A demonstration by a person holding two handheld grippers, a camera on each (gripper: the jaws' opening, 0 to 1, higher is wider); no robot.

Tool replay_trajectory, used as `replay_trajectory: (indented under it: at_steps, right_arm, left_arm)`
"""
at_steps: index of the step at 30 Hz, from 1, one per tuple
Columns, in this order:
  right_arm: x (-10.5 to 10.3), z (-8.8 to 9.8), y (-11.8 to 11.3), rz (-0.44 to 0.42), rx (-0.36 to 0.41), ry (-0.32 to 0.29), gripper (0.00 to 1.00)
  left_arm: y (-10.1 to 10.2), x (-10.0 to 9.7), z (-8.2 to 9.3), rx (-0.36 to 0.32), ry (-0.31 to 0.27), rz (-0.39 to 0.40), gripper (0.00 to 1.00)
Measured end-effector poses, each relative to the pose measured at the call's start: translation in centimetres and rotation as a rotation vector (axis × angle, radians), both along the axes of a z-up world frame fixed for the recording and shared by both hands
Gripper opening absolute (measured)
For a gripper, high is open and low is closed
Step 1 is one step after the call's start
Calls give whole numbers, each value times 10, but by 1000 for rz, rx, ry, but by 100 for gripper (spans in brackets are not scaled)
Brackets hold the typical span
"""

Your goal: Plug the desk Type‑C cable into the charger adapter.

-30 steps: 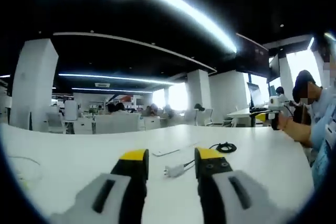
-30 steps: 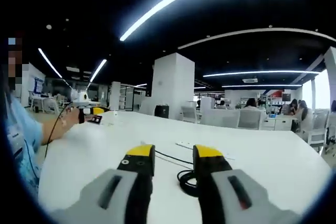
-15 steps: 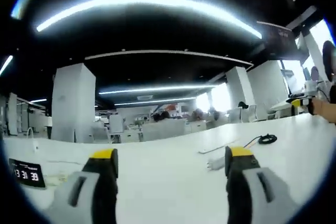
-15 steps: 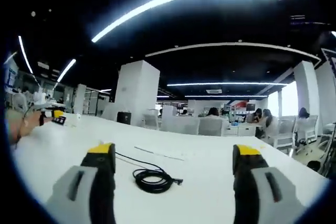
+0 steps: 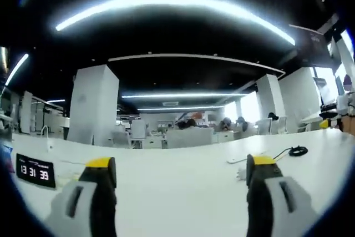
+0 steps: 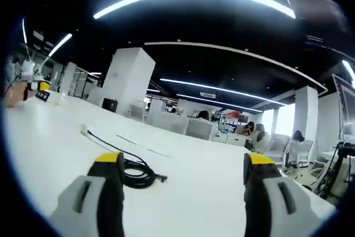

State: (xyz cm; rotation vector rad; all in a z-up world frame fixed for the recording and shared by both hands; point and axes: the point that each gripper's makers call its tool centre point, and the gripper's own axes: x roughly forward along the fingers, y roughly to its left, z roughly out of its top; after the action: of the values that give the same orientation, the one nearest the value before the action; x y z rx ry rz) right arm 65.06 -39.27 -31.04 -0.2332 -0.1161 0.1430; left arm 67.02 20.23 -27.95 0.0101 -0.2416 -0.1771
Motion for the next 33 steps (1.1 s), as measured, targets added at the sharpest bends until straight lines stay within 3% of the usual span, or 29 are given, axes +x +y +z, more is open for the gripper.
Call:
replay_trajectory:
  at_steps: [9, 19, 27, 33]
  right_arm:
    - [-4, 2, 2, -7, -45, -8, 85]
    - [-7, 7, 25, 56, -92, -25, 79]
    - [-8, 7, 22, 56, -77, -22, 77]
    - [-9, 8, 25, 70, -89, -18, 69]
  left_arm:
    - [-9, 5, -6, 63, 23, -12, 96]
    - [-6, -3, 2, 41, -1, -7, 96]
    - [-1, -7, 8, 22, -21, -2, 95]
    - [-2, -6, 8, 10, -24, -14, 94]
